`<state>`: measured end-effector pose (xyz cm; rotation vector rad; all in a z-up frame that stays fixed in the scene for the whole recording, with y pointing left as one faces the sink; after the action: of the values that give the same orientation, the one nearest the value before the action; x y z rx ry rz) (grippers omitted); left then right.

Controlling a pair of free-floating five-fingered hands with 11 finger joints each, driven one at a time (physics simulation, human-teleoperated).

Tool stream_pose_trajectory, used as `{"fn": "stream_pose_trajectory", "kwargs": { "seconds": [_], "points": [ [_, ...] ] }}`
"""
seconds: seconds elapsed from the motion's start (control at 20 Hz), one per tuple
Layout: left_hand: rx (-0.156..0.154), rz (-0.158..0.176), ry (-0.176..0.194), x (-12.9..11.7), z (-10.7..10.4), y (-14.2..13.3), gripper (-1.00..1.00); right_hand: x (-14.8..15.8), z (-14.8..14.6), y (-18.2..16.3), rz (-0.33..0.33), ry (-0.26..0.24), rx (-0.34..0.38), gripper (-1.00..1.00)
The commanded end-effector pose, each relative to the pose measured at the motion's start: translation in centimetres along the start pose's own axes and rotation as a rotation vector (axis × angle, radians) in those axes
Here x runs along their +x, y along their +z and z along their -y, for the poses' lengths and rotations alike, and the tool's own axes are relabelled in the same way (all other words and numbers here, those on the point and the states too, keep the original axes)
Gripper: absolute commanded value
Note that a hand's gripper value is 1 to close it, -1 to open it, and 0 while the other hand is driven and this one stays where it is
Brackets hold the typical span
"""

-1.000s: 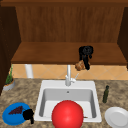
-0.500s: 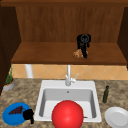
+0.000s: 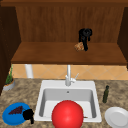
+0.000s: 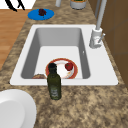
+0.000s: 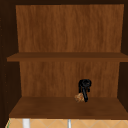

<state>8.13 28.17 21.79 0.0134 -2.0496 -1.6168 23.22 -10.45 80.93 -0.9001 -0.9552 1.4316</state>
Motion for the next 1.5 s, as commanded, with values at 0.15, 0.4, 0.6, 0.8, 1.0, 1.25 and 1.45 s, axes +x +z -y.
{"fn": "stream_pose_trajectory", "kwargs": {
  "seconds": [0.15,0.4,0.6,0.8,1.0,1.25,1.45],
  "points": [
    [0.0,0.0,0.0,0.0,0.0,0.0,0.0,-2.4,-2.5,-6.2,-0.019,0.021,-0.034,1.0],
    [0.0,0.0,0.0,0.0,0.0,0.0,0.0,-2.7,-4.3,-11.6,-0.044,0.056,-0.024,1.0],
    [0.0,0.0,0.0,0.0,0.0,0.0,0.0,-3.4,-5.7,-15.6,-0.039,0.052,-0.025,1.0],
    [0.0,0.0,0.0,0.0,0.0,0.0,0.0,-4.0,-7.4,-19.8,-0.046,0.05,-0.025,1.0],
    [0.0,0.0,0.0,0.0,0.0,0.0,0.0,-4.7,-8.6,-23.8,-0.052,0.04,-0.042,1.0],
    [0.0,0.0,0.0,0.0,0.0,0.0,0.0,-5.6,-9.5,-27.6,-0.07,0.031,-0.042,1.0],
    [0.0,0.0,0.0,0.0,0.0,0.0,0.0,-5.7,-9.0,-29.6,-0.102,0.024,-0.03,1.0]
  ]
}}
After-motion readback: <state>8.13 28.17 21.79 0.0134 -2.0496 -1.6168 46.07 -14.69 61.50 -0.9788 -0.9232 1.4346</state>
